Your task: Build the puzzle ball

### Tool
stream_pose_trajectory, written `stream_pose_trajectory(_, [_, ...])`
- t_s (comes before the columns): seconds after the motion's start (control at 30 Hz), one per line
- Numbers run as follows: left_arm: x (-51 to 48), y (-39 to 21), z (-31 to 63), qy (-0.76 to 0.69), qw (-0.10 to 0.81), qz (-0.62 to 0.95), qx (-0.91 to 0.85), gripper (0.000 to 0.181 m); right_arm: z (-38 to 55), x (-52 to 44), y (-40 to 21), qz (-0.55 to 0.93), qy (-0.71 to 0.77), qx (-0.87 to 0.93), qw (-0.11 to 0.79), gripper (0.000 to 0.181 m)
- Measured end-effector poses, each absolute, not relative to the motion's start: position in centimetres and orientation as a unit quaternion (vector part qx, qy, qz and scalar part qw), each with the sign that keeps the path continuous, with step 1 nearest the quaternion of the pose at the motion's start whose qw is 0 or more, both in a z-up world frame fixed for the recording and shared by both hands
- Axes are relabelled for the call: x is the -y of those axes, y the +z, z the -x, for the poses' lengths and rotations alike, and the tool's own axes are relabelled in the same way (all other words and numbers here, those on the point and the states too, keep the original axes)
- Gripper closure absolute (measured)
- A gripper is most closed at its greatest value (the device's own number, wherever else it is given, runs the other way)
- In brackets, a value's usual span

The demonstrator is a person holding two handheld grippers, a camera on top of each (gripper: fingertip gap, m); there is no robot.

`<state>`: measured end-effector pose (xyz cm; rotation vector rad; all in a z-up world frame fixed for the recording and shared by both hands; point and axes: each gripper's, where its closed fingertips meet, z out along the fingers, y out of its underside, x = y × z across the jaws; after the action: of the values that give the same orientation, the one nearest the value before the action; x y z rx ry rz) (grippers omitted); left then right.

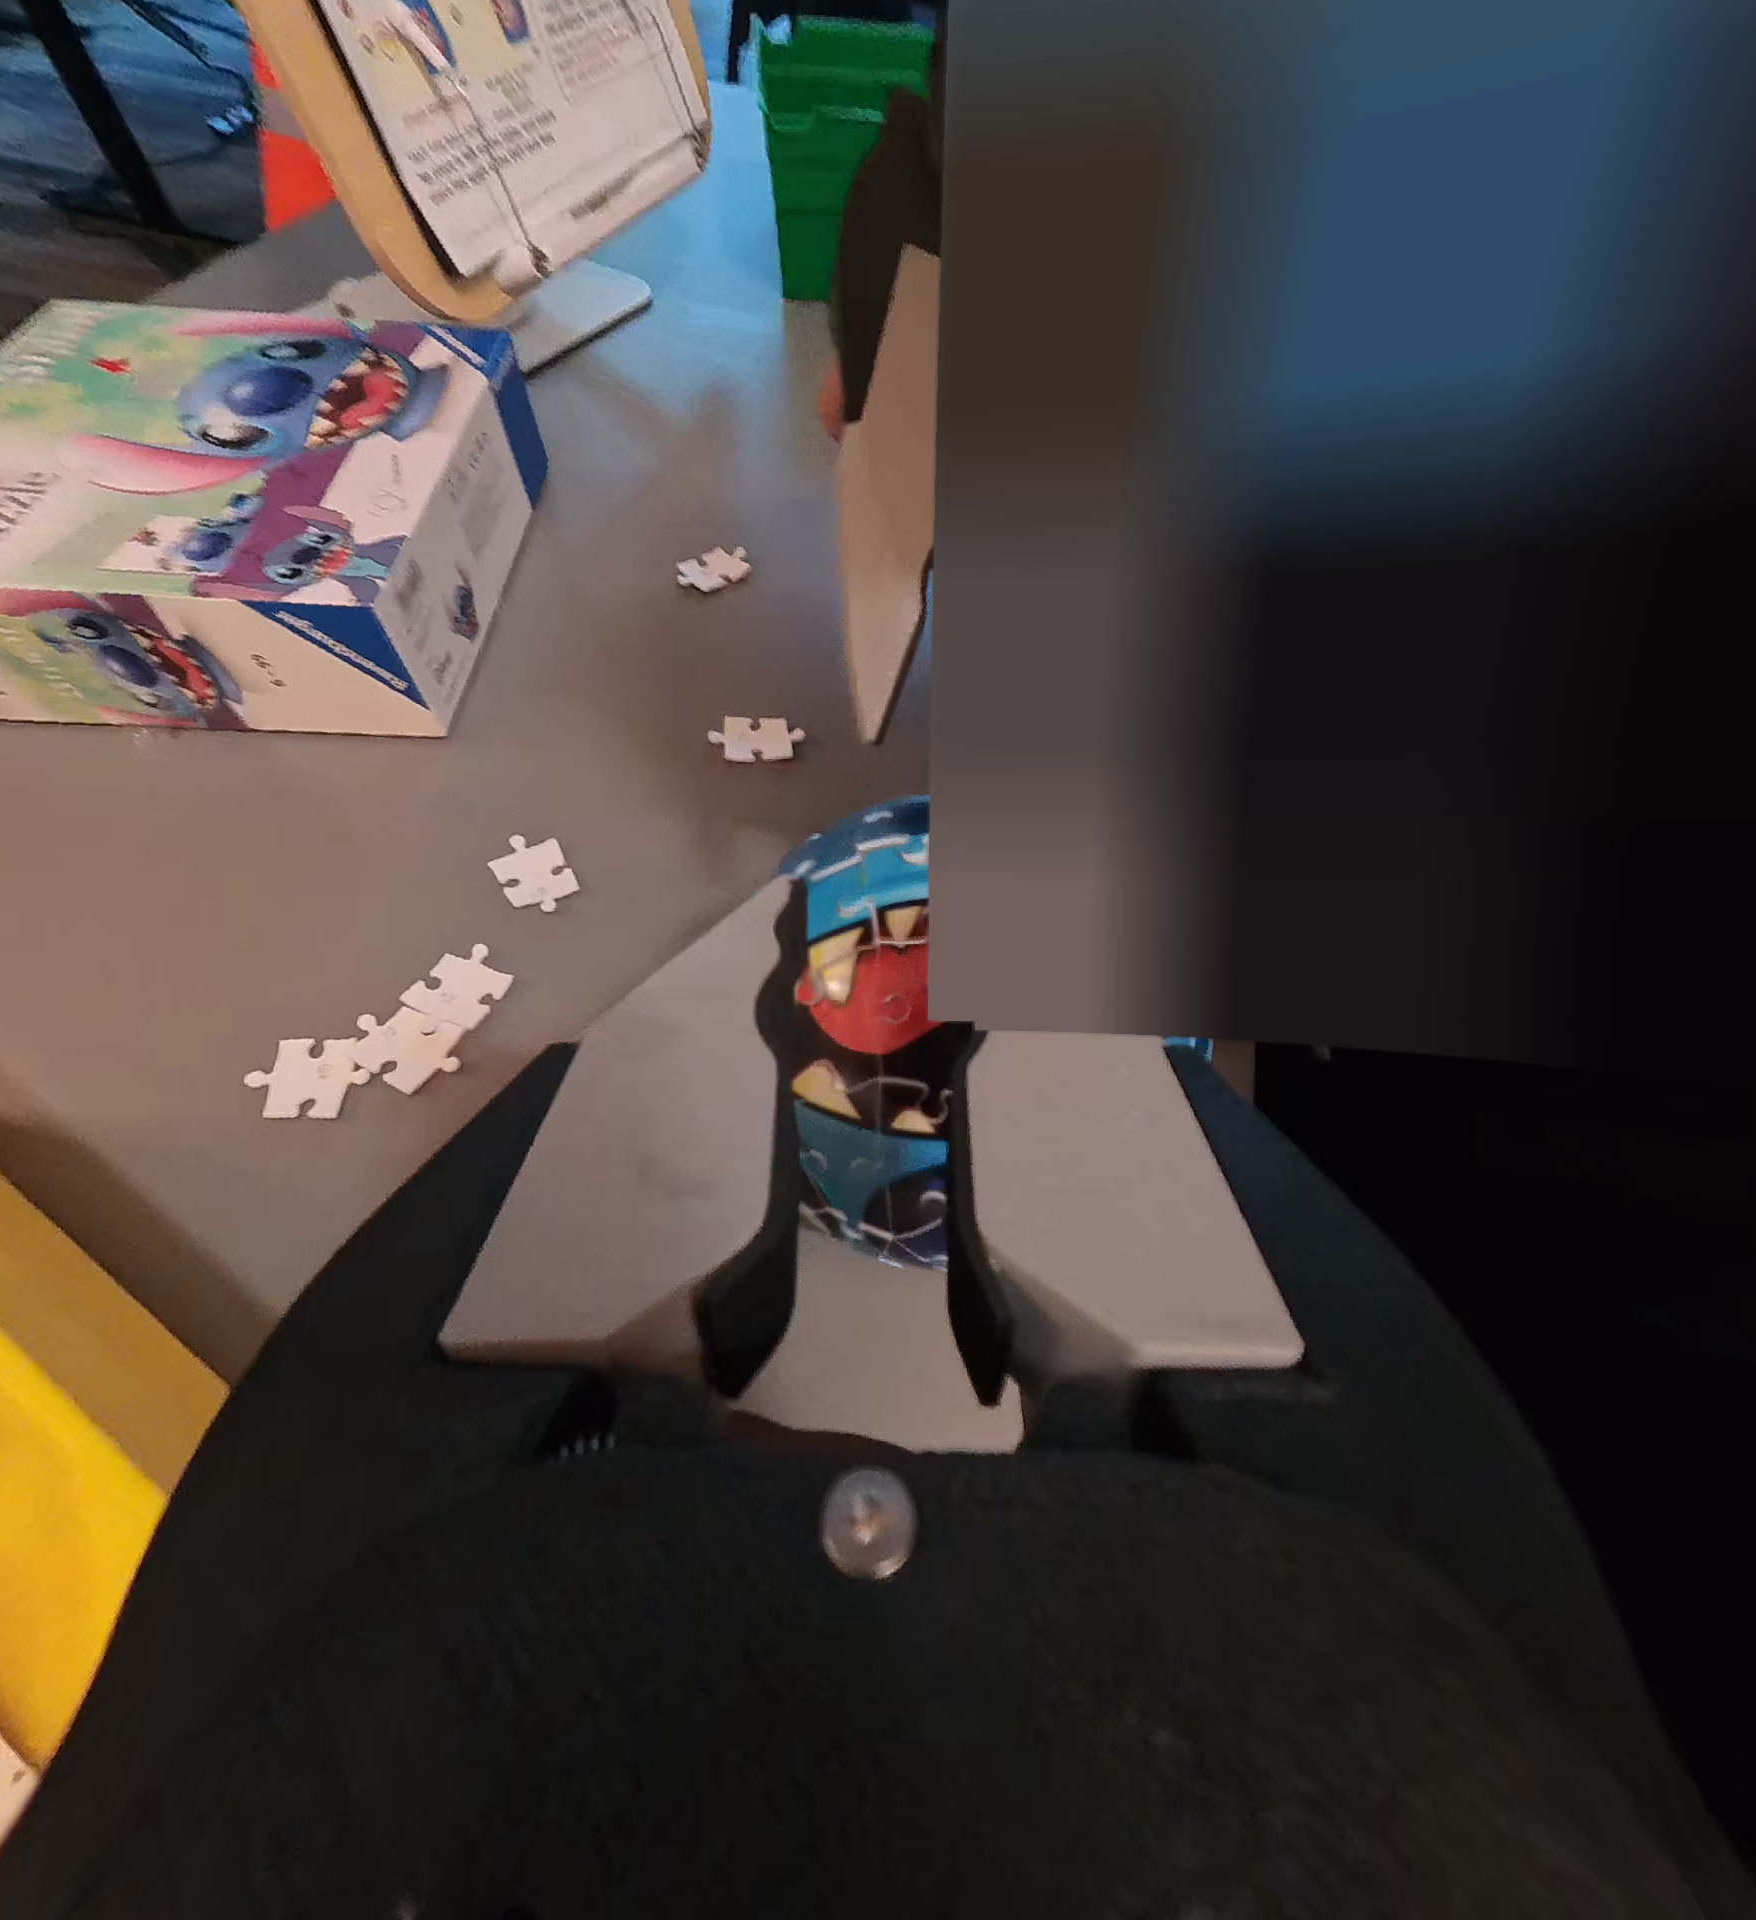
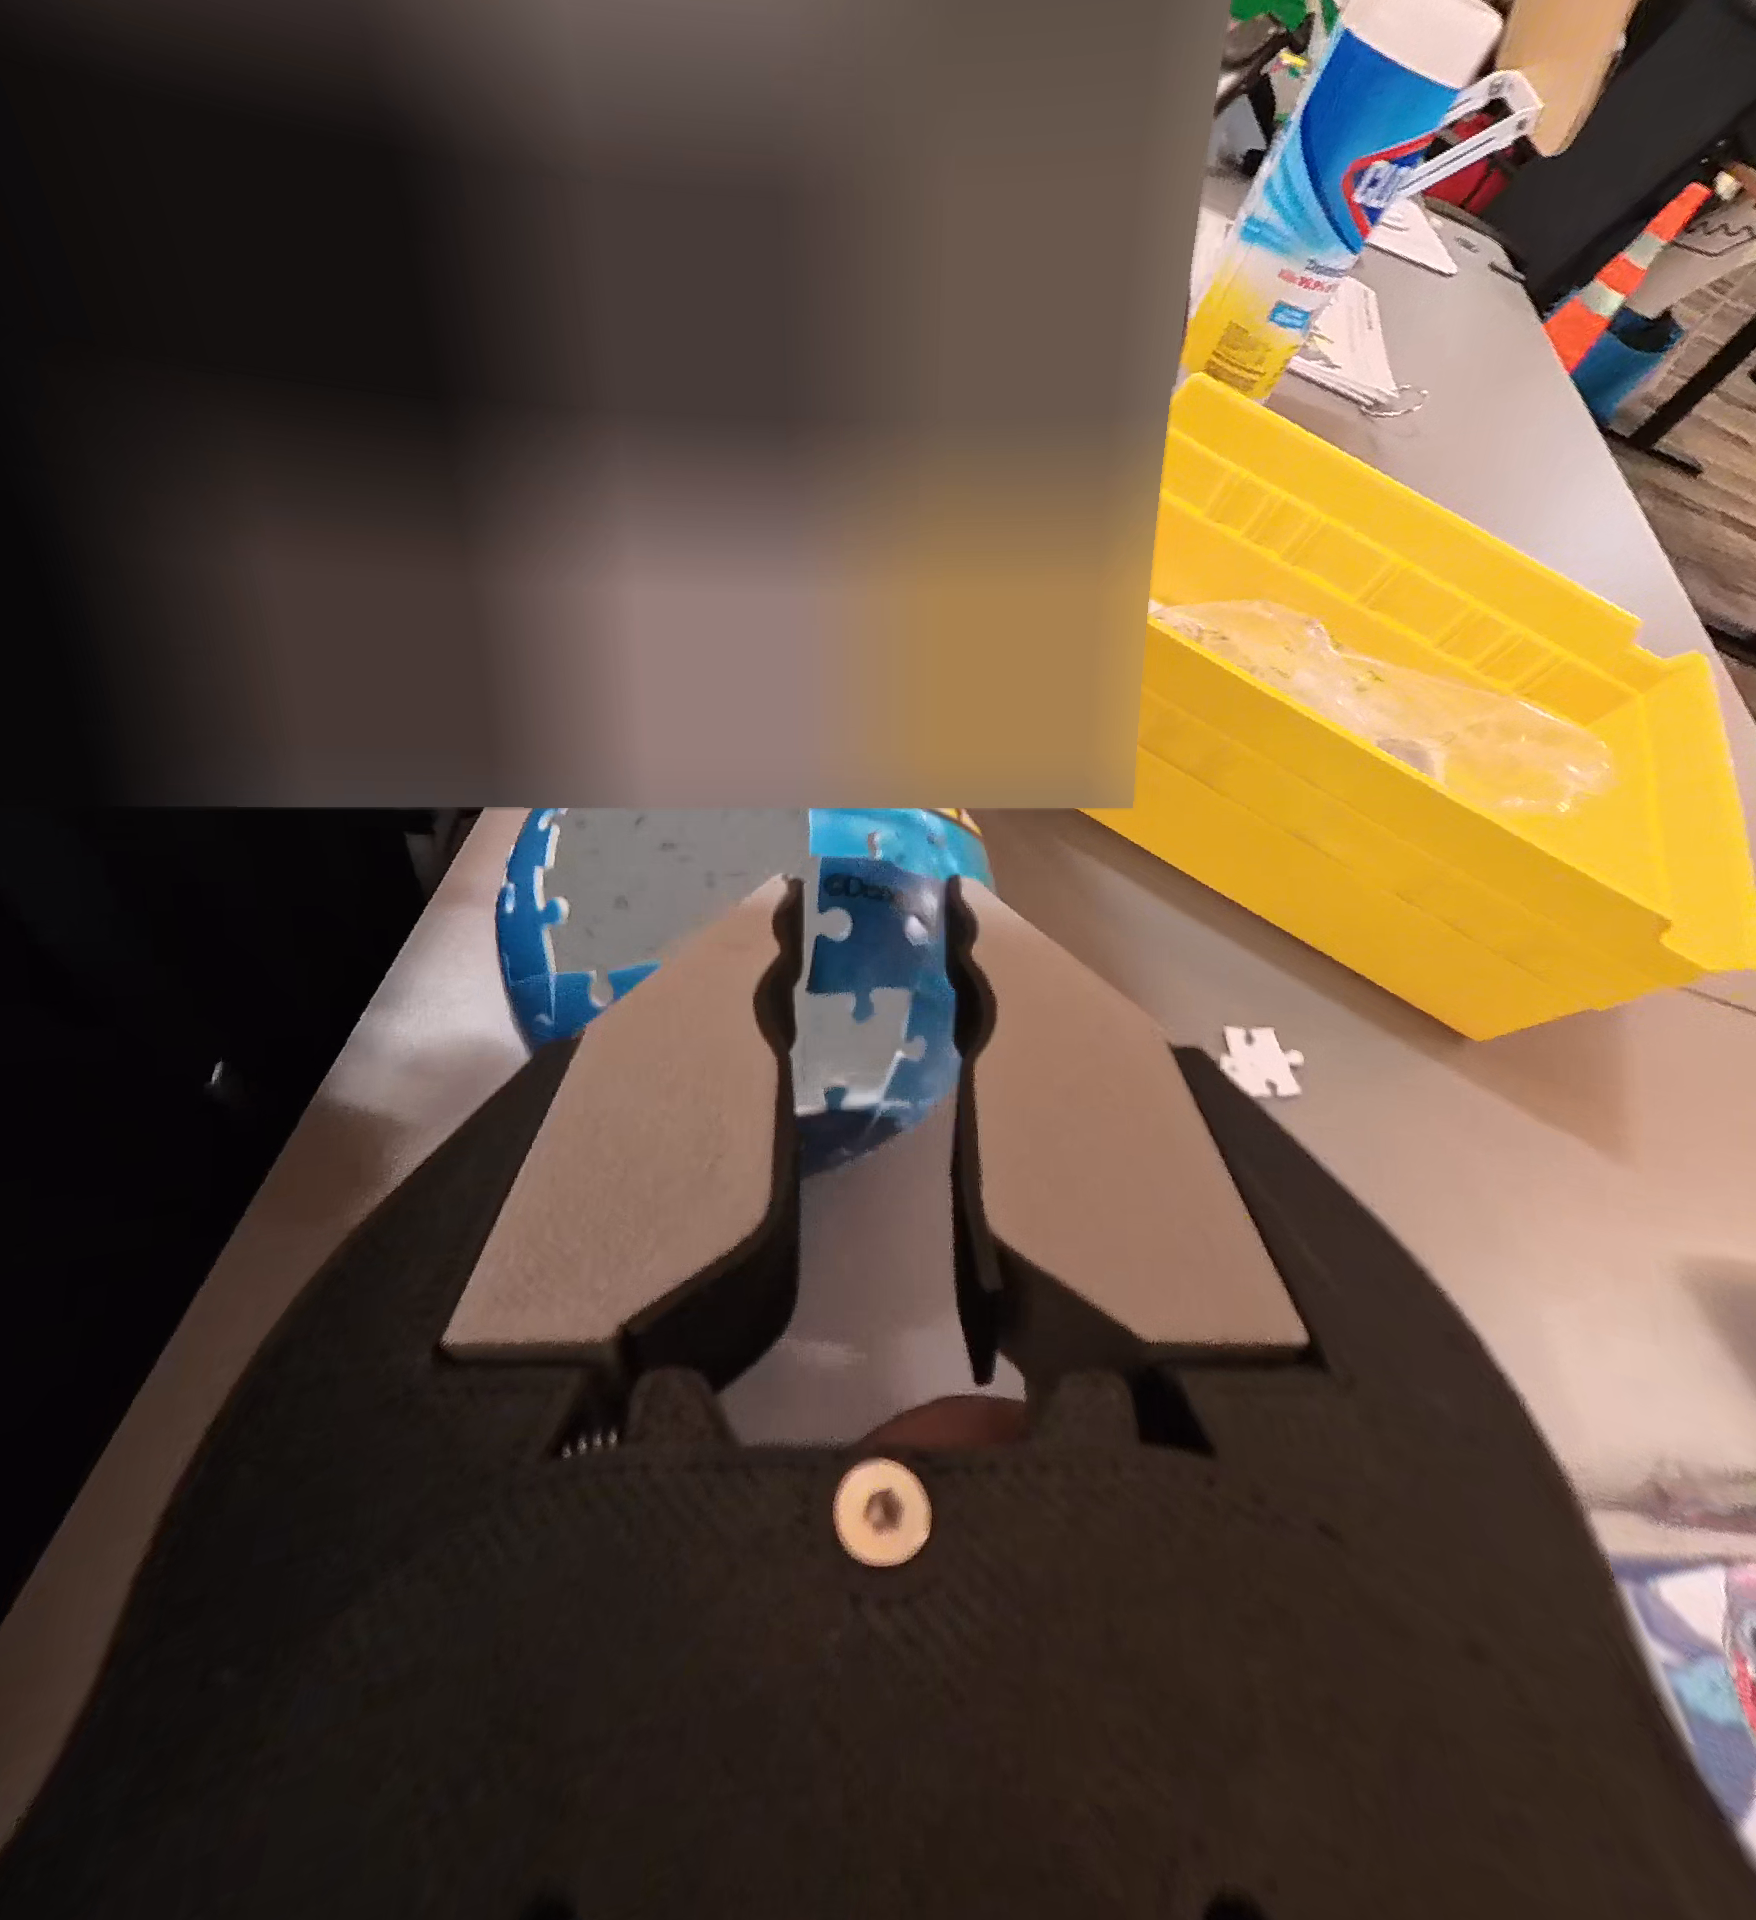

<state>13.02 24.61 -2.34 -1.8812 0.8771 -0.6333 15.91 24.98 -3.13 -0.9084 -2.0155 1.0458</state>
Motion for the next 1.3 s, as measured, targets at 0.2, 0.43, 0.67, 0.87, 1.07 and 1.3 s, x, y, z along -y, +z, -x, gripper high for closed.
stream_pose_trajectory(0.2, [-26.2,-0.4,-8.7,-0.239,0.546,0.768,-0.233,0.147,-18.9,-30.3,-3.3,0.421,0.426,0.692,0.403,0.157])
stream_pose_trajectory(0.43, [-26.5,-2.2,-2.3,-0.208,0.596,0.774,-0.046,0.145,-22.6,-38.2,-6.0,0.523,0.457,0.574,0.434,0.156])
stream_pose_trajectory(0.67, [-23.7,-5.4,-0.3,-0.19,0.629,0.752,0.046,0.147,-24.2,-41.7,-5.9,0.57,0.455,0.503,0.465,0.155])
stream_pose_trajectory(0.87, [-20.9,-3.9,-1.6,-0.106,0.69,0.716,0.024,0.137,-25.3,-43.0,-7.0,0.604,0.43,0.466,0.483,0.15])
stream_pose_trajectory(1.07, [-19.5,-6.9,-0.9,-0.079,0.685,0.723,0.049,0.139,-26.6,-44.3,-9.2,0.638,0.374,0.46,0.491,0.145])
stream_pose_trajectory(1.3, [-19.2,-6.5,0.0,-0.097,0.698,0.708,0.045,0.14,-27.0,-45.1,-9.7,0.653,0.36,0.45,0.492,0.141])
